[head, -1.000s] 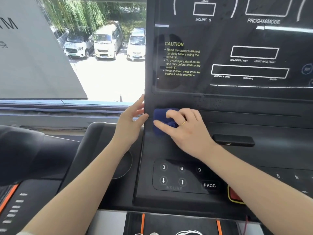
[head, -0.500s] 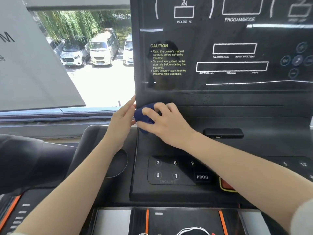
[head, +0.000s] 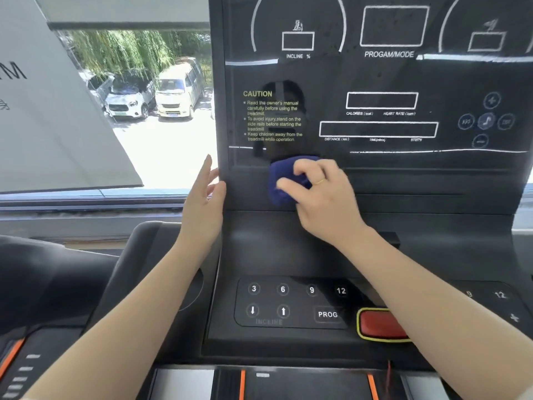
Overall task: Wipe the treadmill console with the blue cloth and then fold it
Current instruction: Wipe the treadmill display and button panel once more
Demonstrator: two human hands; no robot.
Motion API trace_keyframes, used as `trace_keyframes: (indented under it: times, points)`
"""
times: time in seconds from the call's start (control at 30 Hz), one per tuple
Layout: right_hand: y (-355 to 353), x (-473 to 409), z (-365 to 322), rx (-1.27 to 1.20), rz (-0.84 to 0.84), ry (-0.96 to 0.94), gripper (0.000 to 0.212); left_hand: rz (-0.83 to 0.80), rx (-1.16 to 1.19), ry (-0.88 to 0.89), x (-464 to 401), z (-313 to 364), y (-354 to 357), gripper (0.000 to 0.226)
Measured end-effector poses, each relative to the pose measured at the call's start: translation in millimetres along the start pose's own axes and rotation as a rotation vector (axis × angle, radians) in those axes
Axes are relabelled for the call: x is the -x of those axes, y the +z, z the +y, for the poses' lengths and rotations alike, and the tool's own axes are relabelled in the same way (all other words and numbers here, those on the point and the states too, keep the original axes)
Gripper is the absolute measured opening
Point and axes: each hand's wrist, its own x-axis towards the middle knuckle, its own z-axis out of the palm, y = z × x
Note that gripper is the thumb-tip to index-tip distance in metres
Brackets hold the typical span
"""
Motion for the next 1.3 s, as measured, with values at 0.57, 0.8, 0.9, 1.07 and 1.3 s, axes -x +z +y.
trace_keyframes:
  times: [0.57,0.8,0.9,1.07,1.3]
  points:
    - [18.1,-3.4,-29.4,0.024,-0.012,-0.061,0.055,-0.071,-0.162,0.073,-19.7,1.6,-10.5,0.048]
    - [1.0,9.7,-9.5,0.065,0.141,0.217,0.051,-0.053,-0.239,0.116,-19.3,-5.8,-10.5,0.054]
    - [13.1,-0.7,-24.7,0.045,0.138,0.211,0.038,-0.051,-0.263,0.142,-19.6,-5.7,-9.2,0.054]
    - [30.4,-20.4,-26.4,0.088,0.108,0.05,0.035,-0.041,-0.225,0.141,-17.7,-4.3,-9.0,0.052]
    - [-2.2,22.9,27.4,0.157,0.171,0.061,0.035,0.025,-0.26,0.133,-14.6,1.2,-3.1,0.053]
